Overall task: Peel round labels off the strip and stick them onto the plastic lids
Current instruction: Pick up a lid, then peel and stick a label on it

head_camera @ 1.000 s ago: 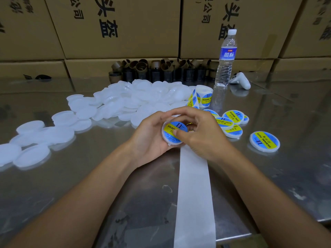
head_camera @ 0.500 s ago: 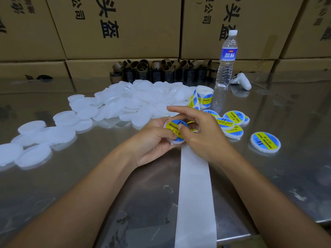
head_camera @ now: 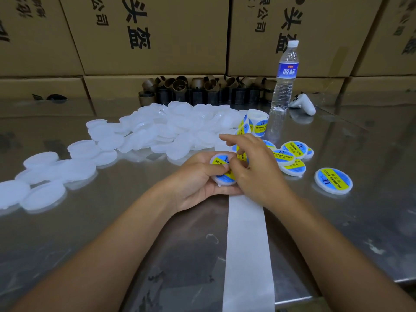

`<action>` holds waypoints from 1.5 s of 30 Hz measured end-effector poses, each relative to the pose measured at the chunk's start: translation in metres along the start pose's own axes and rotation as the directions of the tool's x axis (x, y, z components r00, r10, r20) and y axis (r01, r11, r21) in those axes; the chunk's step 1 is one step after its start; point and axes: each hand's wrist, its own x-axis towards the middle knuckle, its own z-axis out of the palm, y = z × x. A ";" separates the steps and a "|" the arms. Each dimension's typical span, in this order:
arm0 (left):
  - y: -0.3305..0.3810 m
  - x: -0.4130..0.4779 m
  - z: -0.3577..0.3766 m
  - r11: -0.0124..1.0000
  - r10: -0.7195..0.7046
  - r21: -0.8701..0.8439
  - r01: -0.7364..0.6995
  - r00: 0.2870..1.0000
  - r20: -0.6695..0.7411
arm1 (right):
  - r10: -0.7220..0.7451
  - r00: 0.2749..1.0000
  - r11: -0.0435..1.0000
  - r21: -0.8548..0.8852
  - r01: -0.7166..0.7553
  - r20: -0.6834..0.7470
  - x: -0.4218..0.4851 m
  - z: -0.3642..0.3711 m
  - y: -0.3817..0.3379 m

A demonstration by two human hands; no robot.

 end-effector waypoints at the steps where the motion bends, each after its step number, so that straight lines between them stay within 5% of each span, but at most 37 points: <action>1: 0.000 0.000 0.000 1.000 -0.003 0.003 0.003 1.000 -0.004 | 0.029 0.999 1.000 -0.007 -0.029 -0.016 0.000 0.000 0.001; 17: -0.001 0.007 -0.009 0.972 0.232 0.032 -0.232 0.941 -0.245 | 0.177 0.981 0.970 0.179 -0.162 -0.073 0.004 -0.004 -0.004; 27: -0.003 0.005 -0.009 0.950 0.271 0.245 -0.194 0.903 -0.334 | 0.160 0.984 0.979 0.139 -0.149 -0.076 0.005 -0.004 -0.001; 39: -0.004 0.006 -0.010 0.959 0.241 0.237 -0.157 0.892 -0.382 | 0.216 0.971 0.949 0.256 -0.184 -0.104 0.004 -0.005 -0.001; 45: -0.003 0.006 -0.011 0.964 0.248 0.195 -0.179 0.871 -0.424 | 0.156 0.988 0.954 0.259 -0.152 0.005 0.003 -0.004 -0.004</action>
